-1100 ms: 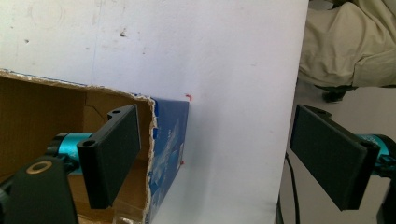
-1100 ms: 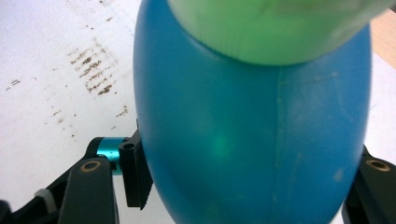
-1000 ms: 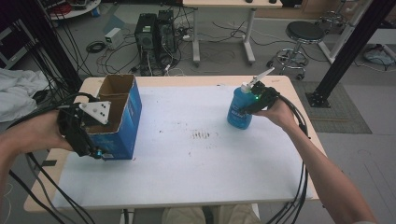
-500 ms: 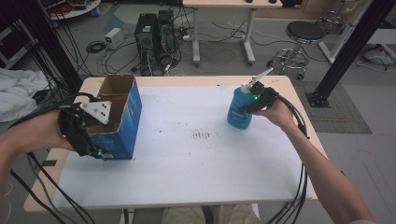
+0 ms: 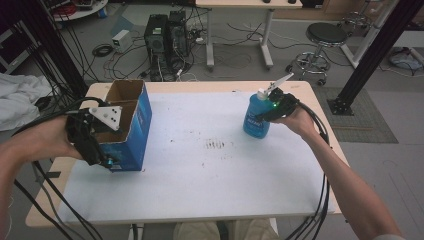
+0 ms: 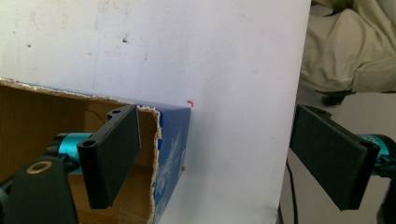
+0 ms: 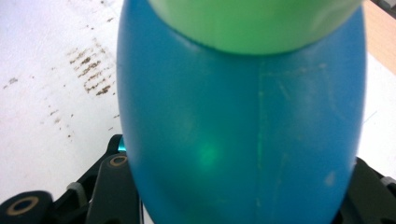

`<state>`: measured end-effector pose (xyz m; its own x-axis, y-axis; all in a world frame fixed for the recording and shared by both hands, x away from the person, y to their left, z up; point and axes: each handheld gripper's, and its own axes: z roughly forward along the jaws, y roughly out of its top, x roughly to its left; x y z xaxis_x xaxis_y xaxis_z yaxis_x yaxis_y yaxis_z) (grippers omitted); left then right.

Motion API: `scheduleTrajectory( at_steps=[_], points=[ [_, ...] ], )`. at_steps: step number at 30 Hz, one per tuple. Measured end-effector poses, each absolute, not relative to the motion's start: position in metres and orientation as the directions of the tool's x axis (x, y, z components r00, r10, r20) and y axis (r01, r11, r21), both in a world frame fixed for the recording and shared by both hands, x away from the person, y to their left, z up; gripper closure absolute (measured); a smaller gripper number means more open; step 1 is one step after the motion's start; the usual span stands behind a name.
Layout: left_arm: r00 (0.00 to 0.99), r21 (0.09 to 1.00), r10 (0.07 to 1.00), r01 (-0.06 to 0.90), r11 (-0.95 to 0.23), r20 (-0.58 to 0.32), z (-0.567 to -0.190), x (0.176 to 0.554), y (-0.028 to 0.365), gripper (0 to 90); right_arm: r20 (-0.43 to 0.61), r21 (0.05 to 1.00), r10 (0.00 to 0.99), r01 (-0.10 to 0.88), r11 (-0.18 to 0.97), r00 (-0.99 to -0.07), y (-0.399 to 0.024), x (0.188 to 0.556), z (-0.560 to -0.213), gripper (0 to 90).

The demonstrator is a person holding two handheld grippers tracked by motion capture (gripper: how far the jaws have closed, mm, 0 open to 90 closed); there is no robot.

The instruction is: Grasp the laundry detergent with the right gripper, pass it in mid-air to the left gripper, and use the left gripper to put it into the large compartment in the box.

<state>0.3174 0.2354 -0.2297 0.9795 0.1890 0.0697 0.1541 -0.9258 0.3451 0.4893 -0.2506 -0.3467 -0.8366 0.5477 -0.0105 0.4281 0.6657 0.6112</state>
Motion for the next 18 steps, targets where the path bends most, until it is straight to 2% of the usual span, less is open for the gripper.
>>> scheduleTrajectory(
  at_steps=[7,18],
  points=[
    [0.982,0.357,0.179,0.145,-0.923,0.063,-0.216,0.324,0.219,16.3,-0.015,0.607,0.466,0.362,0.708,-0.885,-0.238,0.478,-0.340,46.6],
    [0.985,0.408,0.164,0.131,-0.903,0.046,-0.196,0.350,0.159,16.4,-0.014,0.606,0.215,0.163,0.779,-0.977,-0.196,0.451,-0.317,46.3]
  ],
)
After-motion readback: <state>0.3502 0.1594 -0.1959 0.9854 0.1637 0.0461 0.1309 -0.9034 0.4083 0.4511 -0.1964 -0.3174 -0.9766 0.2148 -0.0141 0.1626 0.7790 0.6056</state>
